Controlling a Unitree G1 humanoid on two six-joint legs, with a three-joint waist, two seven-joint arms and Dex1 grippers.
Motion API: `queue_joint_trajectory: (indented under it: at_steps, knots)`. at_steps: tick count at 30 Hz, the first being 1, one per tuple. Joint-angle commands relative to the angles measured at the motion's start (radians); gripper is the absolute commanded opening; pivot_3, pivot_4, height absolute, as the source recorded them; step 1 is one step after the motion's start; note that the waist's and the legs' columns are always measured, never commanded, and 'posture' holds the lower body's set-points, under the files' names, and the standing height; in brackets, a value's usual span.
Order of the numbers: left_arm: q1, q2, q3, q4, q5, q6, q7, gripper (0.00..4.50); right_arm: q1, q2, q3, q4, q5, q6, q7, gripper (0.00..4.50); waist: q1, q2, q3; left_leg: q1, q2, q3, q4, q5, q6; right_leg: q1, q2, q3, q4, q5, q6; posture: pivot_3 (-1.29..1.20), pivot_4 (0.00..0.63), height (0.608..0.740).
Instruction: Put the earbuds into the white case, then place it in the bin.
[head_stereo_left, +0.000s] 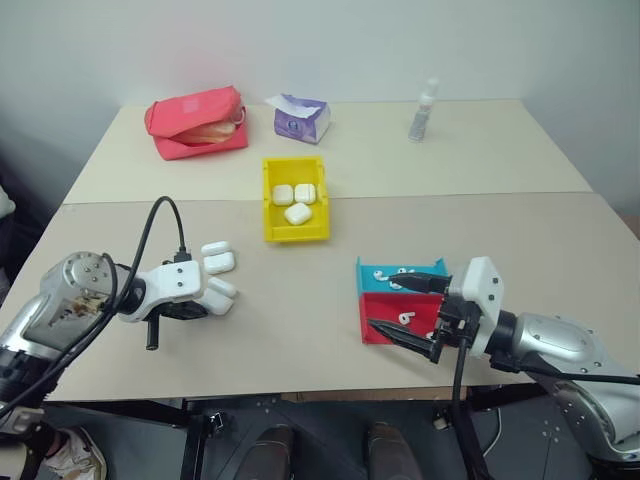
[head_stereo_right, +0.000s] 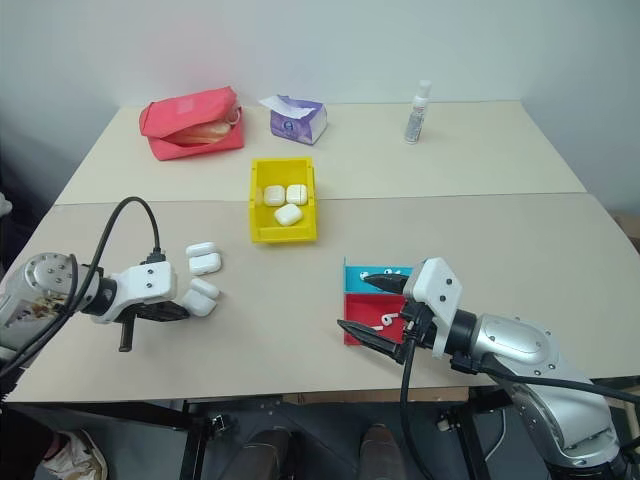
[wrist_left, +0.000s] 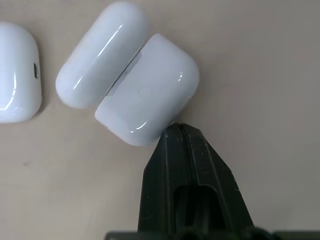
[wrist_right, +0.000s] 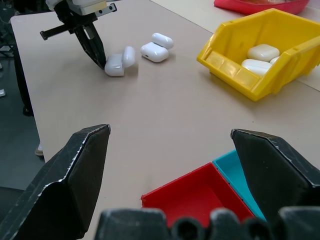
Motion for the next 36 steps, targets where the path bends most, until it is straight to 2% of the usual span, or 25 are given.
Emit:
queue_joint_trajectory:
  at_steps: [1,12,18,21,24,28,33,34,36]
  knots:
    - [-0.032,-0.010,0.000,0.027,0.023,-0.011,0.001,0.02,0.001,-0.012,-0.033,-0.038,0.016,0.002,-0.003,4.50,0.000,0.000,0.000,0.000,0.000,0.000,0.000,0.000,0.000,0.000,0.000,0.000,0.000,0.000,0.000,0.00,0.150,0.740]
    - [-0.108,-0.051,-0.010,0.117,0.081,-0.080,0.001,0.02,0.010,-0.014,-0.040,-0.049,0.019,0.002,-0.010,4.50,0.000,0.000,0.000,0.000,0.000,0.000,0.001,0.000,0.000,0.000,0.000,-0.001,0.001,0.000,0.000,0.00,0.150,0.740]
    - [-0.112,-0.010,0.028,0.117,0.046,-0.097,-0.065,0.02,0.018,-0.015,-0.044,-0.055,0.022,0.000,-0.009,4.50,-0.002,0.000,0.000,0.000,0.000,0.000,0.001,0.000,0.000,0.000,0.000,-0.001,0.001,0.000,0.000,0.00,0.150,0.740]
    - [-0.152,0.043,0.046,0.134,0.018,-0.095,-0.157,0.59,0.024,-0.013,-0.044,-0.057,0.023,-0.002,-0.007,4.50,-0.003,0.000,0.000,-0.001,0.000,0.000,0.001,0.000,0.001,-0.001,0.000,-0.001,0.001,0.000,0.000,0.00,0.150,0.740]
    - [-0.204,0.059,0.040,0.139,0.000,-0.081,-0.211,1.40,0.018,-0.007,-0.035,-0.054,0.021,-0.003,-0.006,4.50,-0.002,0.000,0.000,-0.001,0.000,-0.001,0.001,0.000,0.001,0.000,0.000,-0.002,0.001,0.000,0.000,0.00,0.150,0.740]
    - [-0.240,0.051,0.023,0.118,-0.002,-0.059,-0.252,2.73,0.005,0.001,-0.020,-0.047,0.015,-0.004,-0.007,4.50,-0.002,0.000,0.000,0.000,0.000,-0.001,0.002,0.000,0.001,0.001,0.000,-0.002,0.001,0.000,0.000,0.00,0.150,0.740]
    - [-0.271,0.015,-0.026,0.044,0.028,0.093,-0.248,4.21,0.006,0.010,-0.016,-0.053,0.012,-0.002,-0.019,4.50,-0.003,0.000,0.000,-0.001,0.000,-0.001,0.002,-0.001,0.001,0.000,0.000,-0.003,0.001,0.000,0.000,0.00,0.150,0.740]
    - [-0.278,0.012,-0.039,0.036,0.042,0.118,-0.242,4.43,0.007,0.010,-0.016,-0.054,0.012,-0.001,-0.022,4.50,-0.003,0.000,0.000,-0.001,0.000,-0.001,0.002,-0.001,0.001,0.000,0.000,-0.003,0.001,0.000,0.000,0.00,0.150,0.740]
    - [-0.296,0.007,-0.073,0.012,0.060,0.174,-0.257,4.47,0.018,0.011,-0.019,-0.061,0.013,-0.002,-0.028,4.50,-0.003,0.000,0.000,-0.001,-0.001,-0.001,0.002,-0.001,0.001,0.000,0.000,-0.003,0.001,0.000,0.000,0.00,0.150,0.740]
